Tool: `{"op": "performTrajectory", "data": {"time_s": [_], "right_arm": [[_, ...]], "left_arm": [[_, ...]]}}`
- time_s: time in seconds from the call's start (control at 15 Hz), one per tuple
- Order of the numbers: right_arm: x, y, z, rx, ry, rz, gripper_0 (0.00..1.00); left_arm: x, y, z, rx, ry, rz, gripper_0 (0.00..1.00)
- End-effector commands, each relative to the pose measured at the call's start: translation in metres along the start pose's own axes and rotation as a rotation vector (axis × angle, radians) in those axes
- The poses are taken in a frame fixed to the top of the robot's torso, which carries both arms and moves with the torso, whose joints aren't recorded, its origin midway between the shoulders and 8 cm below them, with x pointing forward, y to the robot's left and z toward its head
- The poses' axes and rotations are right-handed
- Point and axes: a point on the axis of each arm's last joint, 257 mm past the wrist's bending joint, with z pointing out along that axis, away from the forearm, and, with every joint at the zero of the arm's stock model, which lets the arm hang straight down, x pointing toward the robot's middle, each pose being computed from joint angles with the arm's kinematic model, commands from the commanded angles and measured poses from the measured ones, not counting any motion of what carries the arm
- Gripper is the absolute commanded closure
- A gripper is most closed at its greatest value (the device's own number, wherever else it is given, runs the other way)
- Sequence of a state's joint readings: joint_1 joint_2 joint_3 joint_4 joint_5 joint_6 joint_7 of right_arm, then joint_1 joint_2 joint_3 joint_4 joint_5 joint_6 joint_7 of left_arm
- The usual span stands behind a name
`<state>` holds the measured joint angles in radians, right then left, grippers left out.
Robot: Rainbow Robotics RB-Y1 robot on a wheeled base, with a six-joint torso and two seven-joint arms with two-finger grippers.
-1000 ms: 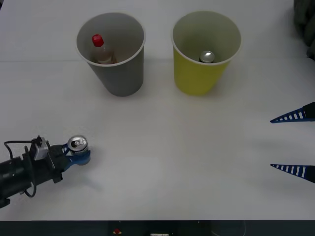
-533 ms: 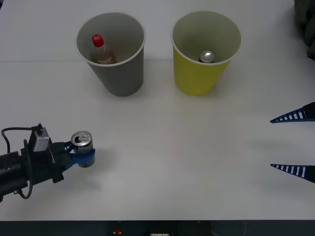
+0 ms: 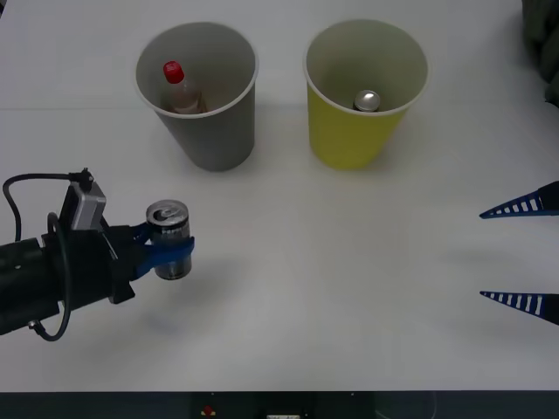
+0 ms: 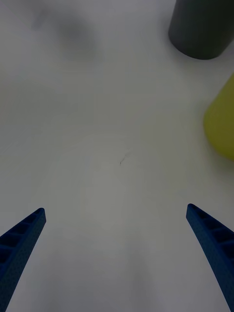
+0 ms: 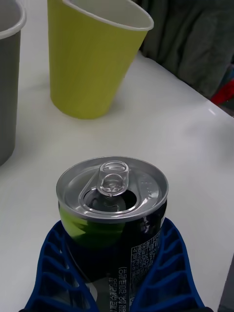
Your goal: Put the can into the green bin and the plastic bottle into the gray bin
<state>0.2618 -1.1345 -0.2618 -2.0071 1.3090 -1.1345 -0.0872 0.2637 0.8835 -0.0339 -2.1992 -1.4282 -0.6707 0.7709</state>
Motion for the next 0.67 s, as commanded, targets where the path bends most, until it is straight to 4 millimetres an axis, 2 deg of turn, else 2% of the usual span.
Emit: {"op": "performTrajectory", "data": {"time_s": [0.07, 0.2, 0.33, 0.53, 0.67], "right_arm": [[0.0, 0.0, 0.0, 0.0, 0.0, 0.0, 0.0], [0.0, 0.0, 0.0, 0.0, 0.0, 0.0, 0.0], [0.0, 0.0, 0.0, 0.0, 0.0, 0.0, 0.0], [0.0, 0.0, 0.0, 0.0, 0.0, 0.0, 0.0], [0.0, 0.0, 0.0, 0.0, 0.0, 0.0, 0.0]], "left_arm": [[-0.027, -0.016, 0.001, -0.028, 0.009, -0.046, 1.0], [-0.045, -0.022, 0.002, -0.052, 0.012, -0.071, 1.0], [-0.055, -0.022, 0.004, -0.062, 0.039, -0.052, 1.0], [-0.077, -0.012, 0.009, -0.051, 0.103, 0.06, 1.0], [-0.102, -0.004, 0.017, -0.036, 0.109, 0.096, 1.0]]}}
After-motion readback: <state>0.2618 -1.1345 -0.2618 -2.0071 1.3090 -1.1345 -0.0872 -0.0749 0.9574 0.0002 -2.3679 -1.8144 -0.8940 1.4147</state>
